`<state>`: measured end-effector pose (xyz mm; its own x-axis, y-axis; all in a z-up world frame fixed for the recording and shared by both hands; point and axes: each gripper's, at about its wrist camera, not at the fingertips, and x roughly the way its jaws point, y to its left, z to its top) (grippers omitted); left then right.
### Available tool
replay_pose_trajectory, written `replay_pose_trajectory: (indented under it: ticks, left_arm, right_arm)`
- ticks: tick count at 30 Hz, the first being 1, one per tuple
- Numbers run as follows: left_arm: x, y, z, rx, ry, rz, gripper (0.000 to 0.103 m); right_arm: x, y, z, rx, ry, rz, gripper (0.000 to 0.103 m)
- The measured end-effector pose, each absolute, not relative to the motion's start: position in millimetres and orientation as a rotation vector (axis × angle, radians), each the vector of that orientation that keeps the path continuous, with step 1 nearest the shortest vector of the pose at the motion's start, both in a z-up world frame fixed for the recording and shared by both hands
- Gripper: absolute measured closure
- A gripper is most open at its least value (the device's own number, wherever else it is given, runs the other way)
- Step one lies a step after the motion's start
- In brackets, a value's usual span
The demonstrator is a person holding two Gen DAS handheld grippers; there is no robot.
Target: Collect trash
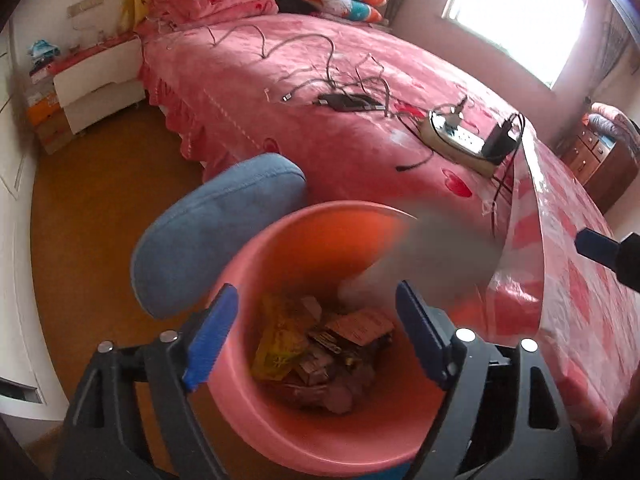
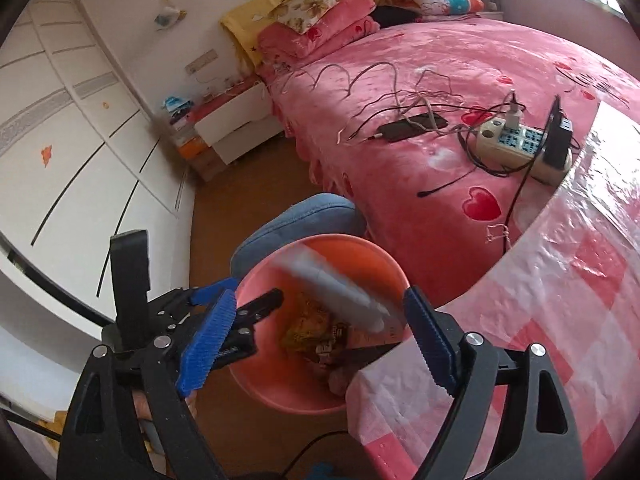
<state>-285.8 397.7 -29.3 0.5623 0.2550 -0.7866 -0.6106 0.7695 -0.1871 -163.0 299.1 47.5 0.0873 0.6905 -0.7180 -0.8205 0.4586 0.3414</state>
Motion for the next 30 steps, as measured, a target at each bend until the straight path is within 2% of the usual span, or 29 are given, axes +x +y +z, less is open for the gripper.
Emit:
replay_pose_trajectory:
  ticks: [3,12,30]
  left_arm:
    - [-286.8,398.8,-24.2,-0.448,0.812,0.553,0.015]
    - [-275.9,382.5,-0.5,-0.361,0.754,0.534,0.010]
    - [-221.6,306.5,50.4,-0.273,0.651,0.360,0.006]
  right_arm:
    - [-160.5,287.4,50.4,-0.154,0.932,1.092,0.014]
    - [-148.0,237.4,57.8,-0.099,0.855,0.962,0.014]
    - [-134.9,147.6,57.7,-0.047,0.755,0.760,0.014]
